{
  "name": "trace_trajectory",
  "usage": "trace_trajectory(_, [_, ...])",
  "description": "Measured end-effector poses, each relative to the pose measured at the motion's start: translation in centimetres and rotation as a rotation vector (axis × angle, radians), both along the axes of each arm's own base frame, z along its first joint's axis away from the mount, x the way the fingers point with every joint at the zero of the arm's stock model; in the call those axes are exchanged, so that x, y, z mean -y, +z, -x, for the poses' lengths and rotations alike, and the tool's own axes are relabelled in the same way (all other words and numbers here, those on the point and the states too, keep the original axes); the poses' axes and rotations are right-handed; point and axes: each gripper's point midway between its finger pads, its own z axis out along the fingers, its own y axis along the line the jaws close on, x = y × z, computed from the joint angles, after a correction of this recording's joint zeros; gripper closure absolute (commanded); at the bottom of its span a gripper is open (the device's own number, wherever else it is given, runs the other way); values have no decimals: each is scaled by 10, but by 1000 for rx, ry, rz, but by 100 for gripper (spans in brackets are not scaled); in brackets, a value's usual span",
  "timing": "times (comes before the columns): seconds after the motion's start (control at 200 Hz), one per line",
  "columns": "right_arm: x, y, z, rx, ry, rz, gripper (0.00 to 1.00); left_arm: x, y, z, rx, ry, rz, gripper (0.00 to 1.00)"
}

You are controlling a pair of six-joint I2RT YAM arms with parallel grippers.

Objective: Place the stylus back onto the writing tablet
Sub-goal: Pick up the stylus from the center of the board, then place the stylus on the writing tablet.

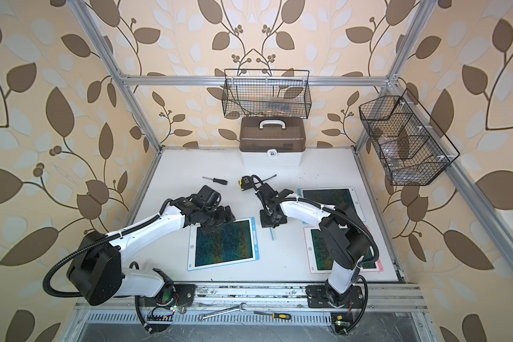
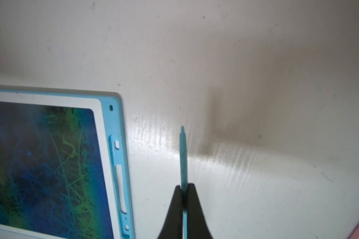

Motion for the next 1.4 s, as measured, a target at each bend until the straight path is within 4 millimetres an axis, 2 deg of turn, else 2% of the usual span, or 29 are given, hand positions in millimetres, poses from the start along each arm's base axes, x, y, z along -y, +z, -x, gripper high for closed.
trace_trajectory(0.265, [-22,-8,24,-47,30,-62,100,-5,2,2,7,9,-19,9])
trace_trajectory(0.44, [-40,-5,28,-38,46,-111,100,-8,5,6,2,10,-23,9])
trace_trajectory(0.665, [-52,-3,30,-26,51,-139,100,-11,14,10,19,10,-13,9])
trace_trajectory(1.4, [-60,-14,27,-34,13,-151,100,-20,10,26,8,10,-19,9])
